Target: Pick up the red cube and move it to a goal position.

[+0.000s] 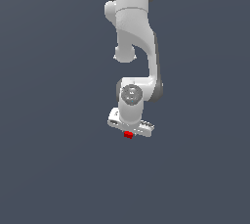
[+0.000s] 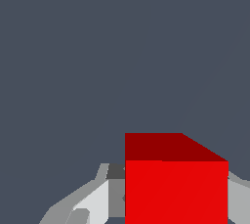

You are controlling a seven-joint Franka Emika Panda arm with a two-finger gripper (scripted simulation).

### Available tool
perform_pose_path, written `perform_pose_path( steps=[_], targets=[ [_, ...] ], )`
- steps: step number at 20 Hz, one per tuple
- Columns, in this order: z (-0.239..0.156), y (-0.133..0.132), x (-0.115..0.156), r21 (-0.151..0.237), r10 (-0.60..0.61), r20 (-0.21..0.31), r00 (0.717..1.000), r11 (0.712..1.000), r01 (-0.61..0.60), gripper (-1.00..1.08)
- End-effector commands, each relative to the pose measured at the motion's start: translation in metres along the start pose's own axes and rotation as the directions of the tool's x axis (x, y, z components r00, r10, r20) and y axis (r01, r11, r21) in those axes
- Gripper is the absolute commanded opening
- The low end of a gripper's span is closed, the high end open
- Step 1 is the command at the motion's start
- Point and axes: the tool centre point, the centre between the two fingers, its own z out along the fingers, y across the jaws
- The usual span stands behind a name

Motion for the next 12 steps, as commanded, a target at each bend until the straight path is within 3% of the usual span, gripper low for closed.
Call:
perform_pose_path(
  steps=[1, 12],
  targets=[
    [0.0, 0.0, 0.0, 0.0, 0.0, 0.0, 1.0, 1.0, 0.0, -1.0],
    [0.0, 0.011, -0.009, 0.0, 0.0, 0.0, 1.0, 1.0, 0.0, -1.0]
  ],
)
